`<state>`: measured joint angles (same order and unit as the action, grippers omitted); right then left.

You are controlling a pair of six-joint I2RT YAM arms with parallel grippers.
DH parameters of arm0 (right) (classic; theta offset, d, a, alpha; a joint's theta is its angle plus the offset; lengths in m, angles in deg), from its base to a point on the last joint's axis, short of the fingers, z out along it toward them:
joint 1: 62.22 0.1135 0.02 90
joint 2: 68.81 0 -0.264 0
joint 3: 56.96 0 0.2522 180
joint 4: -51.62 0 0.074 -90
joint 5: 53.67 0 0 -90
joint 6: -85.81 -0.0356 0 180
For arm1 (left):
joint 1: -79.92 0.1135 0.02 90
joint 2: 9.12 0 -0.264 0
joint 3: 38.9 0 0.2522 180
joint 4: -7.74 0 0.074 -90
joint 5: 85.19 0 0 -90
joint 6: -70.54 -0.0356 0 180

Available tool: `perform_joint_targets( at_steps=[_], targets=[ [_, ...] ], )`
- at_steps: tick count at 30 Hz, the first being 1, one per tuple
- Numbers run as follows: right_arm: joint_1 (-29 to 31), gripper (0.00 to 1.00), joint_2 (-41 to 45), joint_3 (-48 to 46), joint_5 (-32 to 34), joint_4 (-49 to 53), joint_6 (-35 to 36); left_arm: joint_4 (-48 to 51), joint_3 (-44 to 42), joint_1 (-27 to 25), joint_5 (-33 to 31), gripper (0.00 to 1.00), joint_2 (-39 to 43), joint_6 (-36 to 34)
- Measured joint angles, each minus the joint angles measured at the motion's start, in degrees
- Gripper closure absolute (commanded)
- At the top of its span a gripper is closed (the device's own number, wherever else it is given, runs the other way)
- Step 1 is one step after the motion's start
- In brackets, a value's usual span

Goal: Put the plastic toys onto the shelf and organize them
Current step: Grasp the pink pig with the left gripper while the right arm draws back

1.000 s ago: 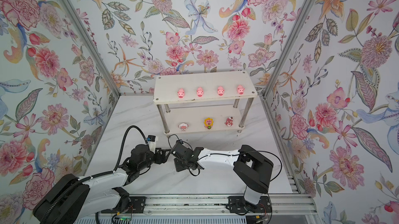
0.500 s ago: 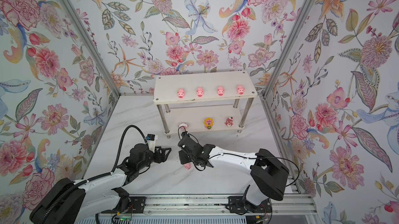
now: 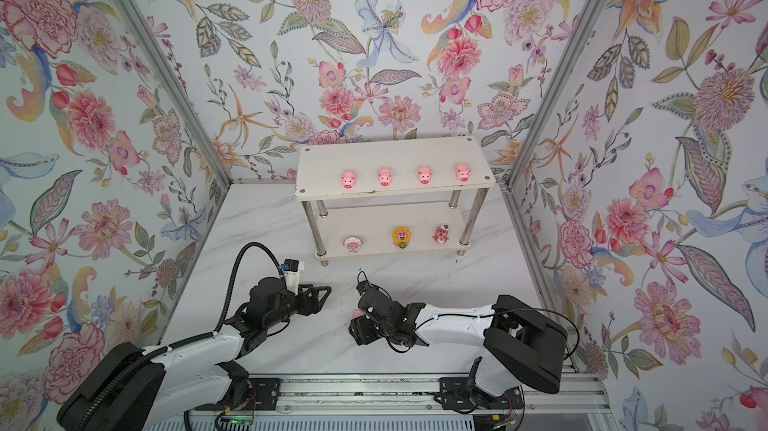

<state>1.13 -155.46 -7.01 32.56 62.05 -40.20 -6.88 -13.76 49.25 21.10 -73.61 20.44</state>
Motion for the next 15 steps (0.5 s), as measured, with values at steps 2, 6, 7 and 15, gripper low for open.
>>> perform_joint_targets(
  at_steps=[2,6,7,15],
  targets=[
    [0.28,0.33,-1.79,1.01,-0.42,-2.45,0.02,0.07,0.00,-0.15,0.02,0.20,0.00,0.02],
    [2.23,0.33,-5.73,3.30,-1.86,-6.10,0.02,0.68,0.00,-0.66,0.00,0.20,0.17,0.07],
    [2.95,0.33,-6.69,4.02,-2.29,-6.86,0.02,0.98,0.00,-0.83,0.02,0.20,0.24,0.07],
    [4.07,0.34,-5.25,3.65,-4.26,-9.40,0.22,5.49,-2.08,-3.87,-0.39,0.15,2.56,0.55]
  ],
)
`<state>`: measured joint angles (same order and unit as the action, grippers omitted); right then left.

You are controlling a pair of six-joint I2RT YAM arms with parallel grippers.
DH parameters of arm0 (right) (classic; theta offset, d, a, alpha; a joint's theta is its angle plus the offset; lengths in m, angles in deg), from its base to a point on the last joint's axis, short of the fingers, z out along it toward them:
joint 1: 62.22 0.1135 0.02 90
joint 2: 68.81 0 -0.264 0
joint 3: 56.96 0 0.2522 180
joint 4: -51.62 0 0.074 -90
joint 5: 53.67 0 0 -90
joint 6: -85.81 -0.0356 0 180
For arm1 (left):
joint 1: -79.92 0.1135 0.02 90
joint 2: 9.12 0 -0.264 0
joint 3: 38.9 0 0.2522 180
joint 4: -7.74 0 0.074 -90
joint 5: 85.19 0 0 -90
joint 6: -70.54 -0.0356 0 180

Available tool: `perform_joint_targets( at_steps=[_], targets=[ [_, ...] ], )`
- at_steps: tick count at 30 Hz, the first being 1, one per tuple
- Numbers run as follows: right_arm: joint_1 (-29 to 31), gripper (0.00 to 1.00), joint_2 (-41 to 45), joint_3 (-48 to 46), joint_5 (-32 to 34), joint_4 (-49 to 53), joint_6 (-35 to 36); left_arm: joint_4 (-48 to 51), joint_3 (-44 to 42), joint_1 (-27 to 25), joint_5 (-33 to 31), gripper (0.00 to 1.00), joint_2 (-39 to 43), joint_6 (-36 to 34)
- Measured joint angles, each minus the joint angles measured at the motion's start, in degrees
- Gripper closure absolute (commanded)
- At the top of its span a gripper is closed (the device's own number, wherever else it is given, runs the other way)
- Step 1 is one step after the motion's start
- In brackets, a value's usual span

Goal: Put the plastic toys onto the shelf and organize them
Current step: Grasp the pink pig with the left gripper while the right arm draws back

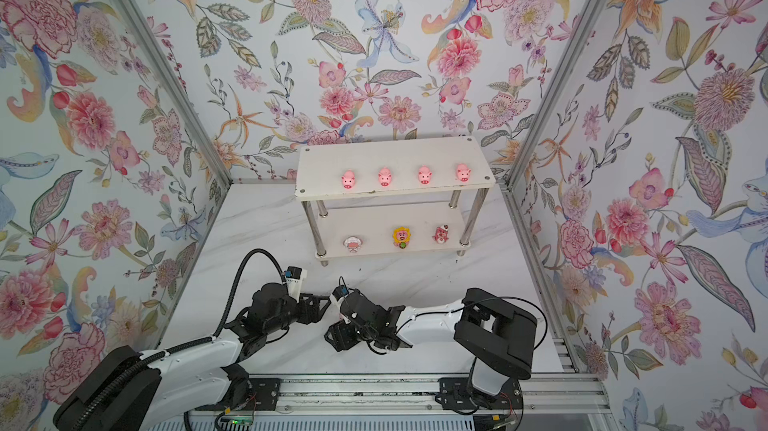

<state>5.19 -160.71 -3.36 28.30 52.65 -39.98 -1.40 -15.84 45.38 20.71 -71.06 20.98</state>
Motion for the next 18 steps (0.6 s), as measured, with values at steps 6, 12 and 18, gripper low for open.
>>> perform_joint_targets(
  at_steps=[6,12,18],
  targets=[
    [-6.12,0.40,17.90,-9.01,3.82,2.51,-0.17,3.19,-0.87,-9.35,-2.86,0.16,3.39,1.57],
    [-15.98,0.58,38.32,-18.75,7.50,6.21,-2.29,2.58,-1.09,-15.10,-6.73,0.32,-0.11,3.45],
    [-21.70,0.67,53.51,-24.13,8.72,13.68,-4.35,0.81,3.04,-18.45,-9.84,0.28,-7.28,3.91]
  ],
)
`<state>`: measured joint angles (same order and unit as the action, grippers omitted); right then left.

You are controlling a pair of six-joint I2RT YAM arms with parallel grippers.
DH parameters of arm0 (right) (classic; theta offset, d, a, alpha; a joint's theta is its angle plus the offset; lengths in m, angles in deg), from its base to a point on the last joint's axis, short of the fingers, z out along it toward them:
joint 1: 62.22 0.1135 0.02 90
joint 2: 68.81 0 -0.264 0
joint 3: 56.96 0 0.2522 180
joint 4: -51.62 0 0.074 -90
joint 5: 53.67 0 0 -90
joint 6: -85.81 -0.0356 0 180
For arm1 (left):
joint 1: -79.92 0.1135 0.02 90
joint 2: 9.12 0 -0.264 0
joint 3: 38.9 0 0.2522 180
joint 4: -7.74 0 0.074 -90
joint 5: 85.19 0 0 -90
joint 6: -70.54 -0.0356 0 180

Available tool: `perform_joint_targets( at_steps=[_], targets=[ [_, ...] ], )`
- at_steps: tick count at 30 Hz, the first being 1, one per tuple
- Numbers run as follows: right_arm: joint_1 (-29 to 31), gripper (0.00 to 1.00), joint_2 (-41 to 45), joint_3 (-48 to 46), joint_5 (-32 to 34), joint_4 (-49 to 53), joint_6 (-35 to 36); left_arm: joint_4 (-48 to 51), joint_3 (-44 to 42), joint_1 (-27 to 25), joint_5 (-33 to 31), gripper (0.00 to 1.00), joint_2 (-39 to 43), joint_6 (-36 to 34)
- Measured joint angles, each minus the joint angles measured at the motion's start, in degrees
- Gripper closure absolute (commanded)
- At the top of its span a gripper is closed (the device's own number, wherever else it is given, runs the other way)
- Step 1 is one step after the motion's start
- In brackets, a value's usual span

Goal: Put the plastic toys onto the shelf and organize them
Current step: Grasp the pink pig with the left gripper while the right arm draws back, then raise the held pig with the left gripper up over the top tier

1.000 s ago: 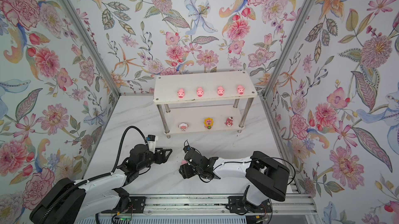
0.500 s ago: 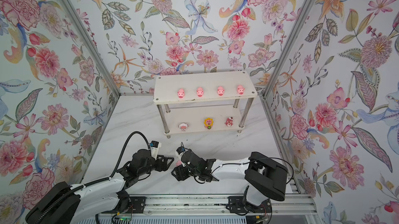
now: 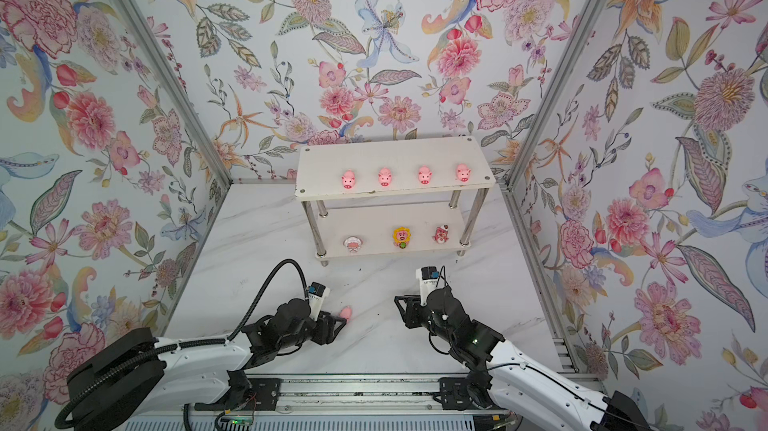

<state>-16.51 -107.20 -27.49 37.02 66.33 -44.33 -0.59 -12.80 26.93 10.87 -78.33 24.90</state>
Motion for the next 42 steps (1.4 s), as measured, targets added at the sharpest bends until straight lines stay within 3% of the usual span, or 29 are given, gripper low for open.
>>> perform_joint_targets(
  at_steps=[5,12,14,18,23,27,34,42],
  targets=[
    [-3.34,0.68,5.40,-2.38,-0.63,4.17,-0.68,-1.11,2.25,-2.49,-2.27,0.31,-3.74,0.50],
    [-5.31,0.68,2.69,-2.67,-2.86,6.08,0.22,-0.63,4.87,-4.66,-5.44,0.52,-7.58,2.32],
    [-5.31,0.68,1.70,-2.67,-3.28,6.16,0.83,0.00,5.99,-4.96,-6.03,0.64,-8.72,2.73],
    [-5.31,0.68,0.76,-2.67,-3.50,6.62,2.05,2.16,7.37,-5.16,-6.71,0.75,-9.49,3.58],
    [-5.97,0.67,0.79,-2.67,-3.74,6.62,3.54,8.55,9.33,-5.16,-8.09,0.80,-6.84,4.90],
    [-6.64,0.66,0.74,-2.67,-4.15,6.62,4.87,17.81,12.96,-5.16,-10.97,0.80,0.28,6.58],
    [-7.96,0.67,-2.58,-2.89,-4.39,5.79,7.06,39.39,30.56,-5.20,-21.29,0.79,11.74,8.41],
    [-7.98,0.67,-9.66,-3.02,-6.10,2.95,11.06,61.81,59.54,-4.81,-33.44,0.76,8.17,7.21]
  ],
)
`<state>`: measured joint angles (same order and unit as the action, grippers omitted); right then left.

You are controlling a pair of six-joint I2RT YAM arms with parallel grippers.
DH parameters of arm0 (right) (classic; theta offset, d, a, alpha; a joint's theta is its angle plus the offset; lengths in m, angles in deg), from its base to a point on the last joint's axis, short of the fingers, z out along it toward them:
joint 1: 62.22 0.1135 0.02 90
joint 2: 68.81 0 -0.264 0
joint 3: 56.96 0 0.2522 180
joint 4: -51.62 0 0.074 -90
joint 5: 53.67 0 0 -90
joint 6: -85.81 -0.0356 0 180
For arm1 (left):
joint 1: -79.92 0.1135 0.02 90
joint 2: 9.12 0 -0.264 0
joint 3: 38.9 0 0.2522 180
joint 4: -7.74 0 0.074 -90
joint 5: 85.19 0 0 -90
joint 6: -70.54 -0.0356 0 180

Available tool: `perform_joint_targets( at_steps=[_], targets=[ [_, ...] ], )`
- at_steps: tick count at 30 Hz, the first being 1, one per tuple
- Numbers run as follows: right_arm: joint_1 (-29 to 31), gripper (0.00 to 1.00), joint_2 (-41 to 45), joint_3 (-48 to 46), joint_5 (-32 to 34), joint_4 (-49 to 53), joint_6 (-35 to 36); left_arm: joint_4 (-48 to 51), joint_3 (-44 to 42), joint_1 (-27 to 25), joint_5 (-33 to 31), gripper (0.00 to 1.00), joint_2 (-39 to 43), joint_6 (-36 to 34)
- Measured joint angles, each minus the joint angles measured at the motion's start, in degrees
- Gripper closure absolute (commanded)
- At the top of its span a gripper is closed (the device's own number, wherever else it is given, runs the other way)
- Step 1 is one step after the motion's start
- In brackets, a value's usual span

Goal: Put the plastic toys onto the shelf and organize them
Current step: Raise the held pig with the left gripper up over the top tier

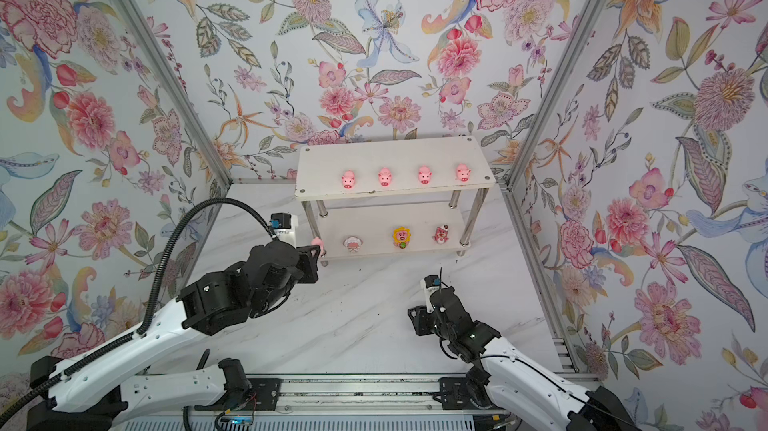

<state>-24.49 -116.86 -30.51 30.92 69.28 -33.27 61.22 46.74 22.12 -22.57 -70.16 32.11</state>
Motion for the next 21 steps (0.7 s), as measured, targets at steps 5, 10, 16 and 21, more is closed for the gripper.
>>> perform_joint_targets(
  at_steps=[5,10,16,21],
  targets=[
    [-1.92,0.67,-2.45,0.00,-1.33,-1.70,2.08,6.49,14.56,5.35,-0.02,0.75,-5.79,-3.82],
    [-2.27,0.68,-2.99,0.00,-2.29,-3.15,3.39,11.13,28.20,9.38,0.07,0.72,-13.29,-7.56],
    [-2.99,0.68,-1.27,-0.11,-2.99,-3.43,3.67,13.18,35.91,13.53,2.95,0.71,-19.80,-11.41],
    [-3.78,0.67,2.27,-0.94,-3.19,-3.78,3.80,14.03,37.90,17.68,6.03,0.70,-23.96,-13.70]
  ],
)
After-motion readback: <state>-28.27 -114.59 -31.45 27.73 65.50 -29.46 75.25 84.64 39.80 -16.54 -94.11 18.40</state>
